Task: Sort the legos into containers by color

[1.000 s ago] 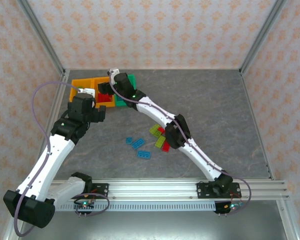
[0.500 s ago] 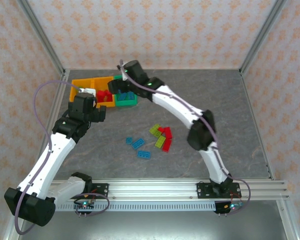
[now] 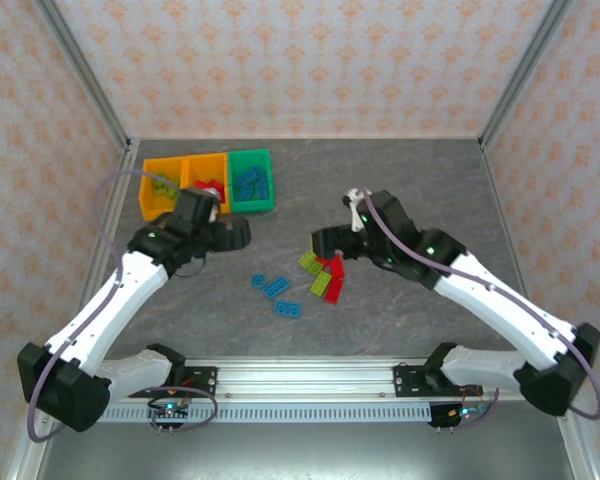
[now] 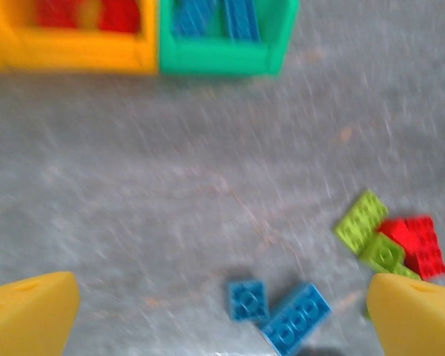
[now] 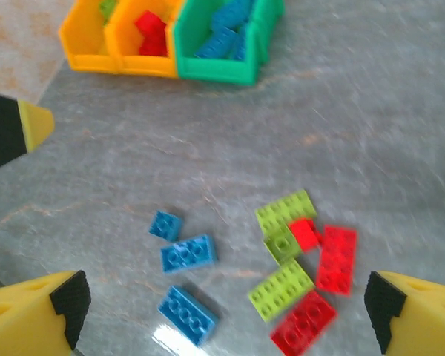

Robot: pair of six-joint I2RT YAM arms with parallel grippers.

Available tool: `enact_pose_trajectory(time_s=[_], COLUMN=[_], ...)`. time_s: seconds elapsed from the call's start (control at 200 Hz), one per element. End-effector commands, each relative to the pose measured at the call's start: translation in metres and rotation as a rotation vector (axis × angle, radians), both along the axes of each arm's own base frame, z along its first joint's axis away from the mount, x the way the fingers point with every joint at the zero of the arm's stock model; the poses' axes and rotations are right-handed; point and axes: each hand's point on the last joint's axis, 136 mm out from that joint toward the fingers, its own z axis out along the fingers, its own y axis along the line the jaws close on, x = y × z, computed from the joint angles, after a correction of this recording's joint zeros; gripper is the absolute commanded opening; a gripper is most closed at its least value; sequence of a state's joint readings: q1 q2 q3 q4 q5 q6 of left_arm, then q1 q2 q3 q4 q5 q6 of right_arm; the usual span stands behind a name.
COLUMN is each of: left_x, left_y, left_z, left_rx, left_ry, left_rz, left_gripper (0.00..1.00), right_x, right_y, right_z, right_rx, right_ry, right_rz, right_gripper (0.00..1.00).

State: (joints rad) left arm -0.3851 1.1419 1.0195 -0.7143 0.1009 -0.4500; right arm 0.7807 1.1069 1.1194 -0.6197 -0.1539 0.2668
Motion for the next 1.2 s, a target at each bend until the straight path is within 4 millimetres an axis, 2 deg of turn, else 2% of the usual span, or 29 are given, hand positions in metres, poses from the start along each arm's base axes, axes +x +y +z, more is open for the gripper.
enact_pose_trajectory(time_s=[0.0,0.105,0.225,0.335,0.44,0.591,0.771,0.936,1.026,1.106,1.196], left_x=[-0.016,-0.014,-0.009,-0.007,-0.006,-0.008,-0.016,-0.023,-0.025,-0.023,-0.011], left_y=[-0.025,-0.030,-0.035,-0.046,-0.048,-0.050,-0.051,-0.051,-0.049,-0.050,-0.049], left_z=[-0.040,-0.076,-0.102,-0.118,-0.134,-0.153,-0.173,-0.182,-0.182,-0.173,-0.145], left_rx=[-0.074,-0.050,-0.020,-0.018,0.013,0.033,0.045,0.064,0.068,0.050,0.040], left_ry=[0.139,0.209,0.263,0.293,0.329,0.369,0.431,0.465,0.465,0.433,0.341], left_rz=[0.067,0.115,0.111,0.068,0.051,0.040,0.022,0.004,0.002,0.005,0.014], left_gripper=[1.00,0.95,0.89,0.87,0.83,0.71,0.59,0.49,0.39,0.33,0.30], right_x=[-0.003,-0.007,-0.007,-0.003,0.001,0.002,0.001,0.001,0.001,-0.001,-0.006], right_y=[-0.022,-0.024,-0.021,-0.020,-0.017,-0.009,-0.011,-0.012,-0.012,-0.010,-0.001], right_z=[-0.011,-0.028,-0.035,-0.043,-0.049,-0.054,-0.055,-0.055,-0.055,-0.054,-0.051], right_rx=[0.063,0.051,0.008,-0.042,-0.067,-0.065,-0.070,-0.072,-0.068,-0.058,-0.022], right_ry=[0.028,0.068,0.105,0.115,0.126,0.153,0.163,0.165,0.170,0.178,0.196], right_rz=[-0.154,-0.168,-0.156,-0.148,-0.147,-0.131,-0.137,-0.146,-0.145,-0.137,-0.095], right_gripper=[0.97,0.98,0.98,0.98,0.98,0.98,0.98,0.98,0.98,0.98,0.98])
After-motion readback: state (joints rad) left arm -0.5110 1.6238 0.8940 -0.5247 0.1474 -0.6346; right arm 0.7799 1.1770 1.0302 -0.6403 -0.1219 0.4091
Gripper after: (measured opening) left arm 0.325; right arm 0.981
